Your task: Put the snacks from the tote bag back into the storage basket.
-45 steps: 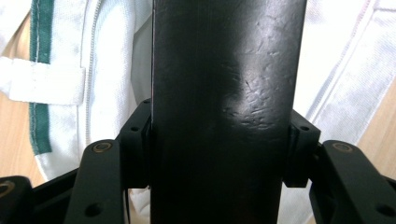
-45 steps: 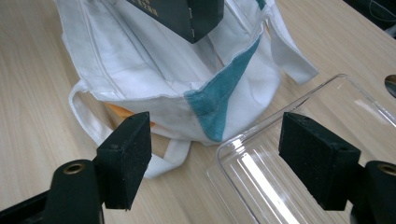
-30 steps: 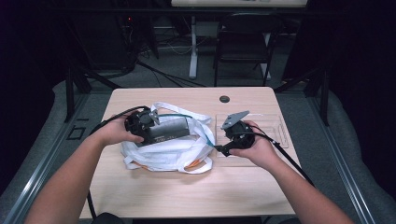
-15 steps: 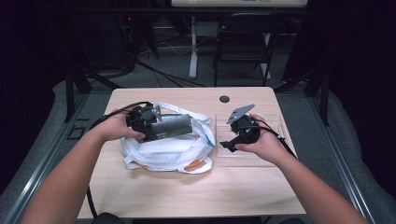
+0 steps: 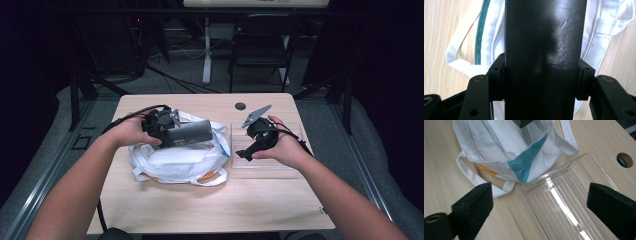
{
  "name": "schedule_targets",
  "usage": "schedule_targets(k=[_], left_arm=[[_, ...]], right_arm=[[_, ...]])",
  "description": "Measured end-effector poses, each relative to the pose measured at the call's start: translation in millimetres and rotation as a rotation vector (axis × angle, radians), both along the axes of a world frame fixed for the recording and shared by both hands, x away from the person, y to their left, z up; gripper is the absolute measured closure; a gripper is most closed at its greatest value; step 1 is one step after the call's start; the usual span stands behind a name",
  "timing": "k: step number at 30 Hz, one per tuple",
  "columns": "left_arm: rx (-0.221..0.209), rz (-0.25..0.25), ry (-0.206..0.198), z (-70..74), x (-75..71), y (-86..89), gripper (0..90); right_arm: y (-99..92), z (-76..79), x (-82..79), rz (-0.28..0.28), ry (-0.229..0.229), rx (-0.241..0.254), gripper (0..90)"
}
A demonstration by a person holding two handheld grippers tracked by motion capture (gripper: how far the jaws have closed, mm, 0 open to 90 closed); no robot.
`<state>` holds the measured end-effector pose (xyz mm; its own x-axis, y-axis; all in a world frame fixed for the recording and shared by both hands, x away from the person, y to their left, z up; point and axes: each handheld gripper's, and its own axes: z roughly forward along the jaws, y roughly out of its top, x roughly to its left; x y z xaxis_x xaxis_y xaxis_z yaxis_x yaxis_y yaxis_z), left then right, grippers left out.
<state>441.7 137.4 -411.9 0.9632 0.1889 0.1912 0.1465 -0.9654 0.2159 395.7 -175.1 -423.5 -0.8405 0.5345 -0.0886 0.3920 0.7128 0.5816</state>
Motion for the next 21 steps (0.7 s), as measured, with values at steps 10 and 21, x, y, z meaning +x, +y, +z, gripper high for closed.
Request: schedule_targets(k=[10, 21], left_arm=[[-0.002, -0.016, -0.010, 9.9, 3.4, -14.5, 42.4], [0.008, -0.047, -0.011, 16.2, 5.7, -34.3, 42.4]], right_arm=[[-0.7, -2.6, 7.7, -0.010, 0.006, -0.059, 0.0], [-7.1, 5.7, 12.9, 0.023, -0.044, -0.106, 26.4]])
